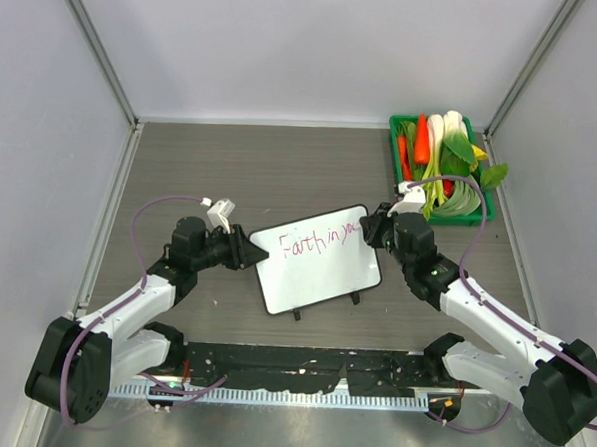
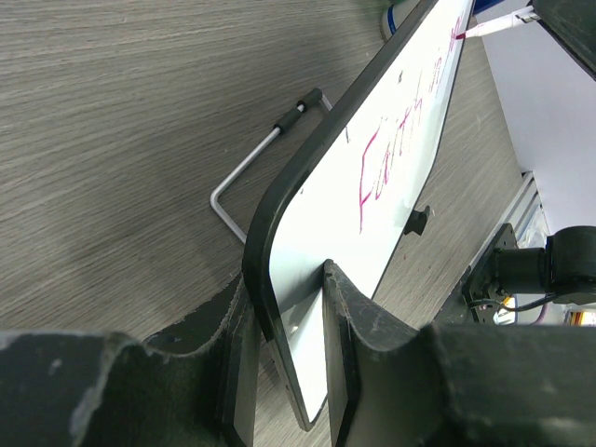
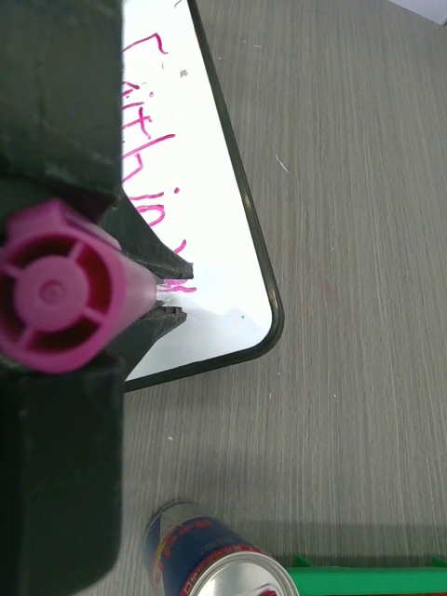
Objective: Write a sentence on the whiteboard
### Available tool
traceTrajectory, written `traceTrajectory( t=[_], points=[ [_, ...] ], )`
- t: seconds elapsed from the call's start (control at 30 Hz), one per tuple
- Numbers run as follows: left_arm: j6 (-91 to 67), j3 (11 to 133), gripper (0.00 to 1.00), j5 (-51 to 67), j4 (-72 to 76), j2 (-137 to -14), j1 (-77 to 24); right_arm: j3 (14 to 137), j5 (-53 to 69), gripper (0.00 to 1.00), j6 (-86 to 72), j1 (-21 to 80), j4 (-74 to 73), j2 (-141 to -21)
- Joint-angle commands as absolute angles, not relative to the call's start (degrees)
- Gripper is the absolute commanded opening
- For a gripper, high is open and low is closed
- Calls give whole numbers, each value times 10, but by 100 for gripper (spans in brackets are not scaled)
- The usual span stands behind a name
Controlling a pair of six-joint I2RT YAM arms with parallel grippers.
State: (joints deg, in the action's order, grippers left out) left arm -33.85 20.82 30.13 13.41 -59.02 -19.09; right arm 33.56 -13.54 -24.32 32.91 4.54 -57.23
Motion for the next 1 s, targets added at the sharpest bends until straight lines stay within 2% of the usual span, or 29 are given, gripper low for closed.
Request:
traceTrajectory(
  t=[0.0,0.97],
  points=[
    [-297,201,0,268,127,-599,-186,327,-139,1,-231,328,15,-572],
    [-297,201,0,266,125,-599,-186,387,-194,1,-229,327,40,-600]
  ],
)
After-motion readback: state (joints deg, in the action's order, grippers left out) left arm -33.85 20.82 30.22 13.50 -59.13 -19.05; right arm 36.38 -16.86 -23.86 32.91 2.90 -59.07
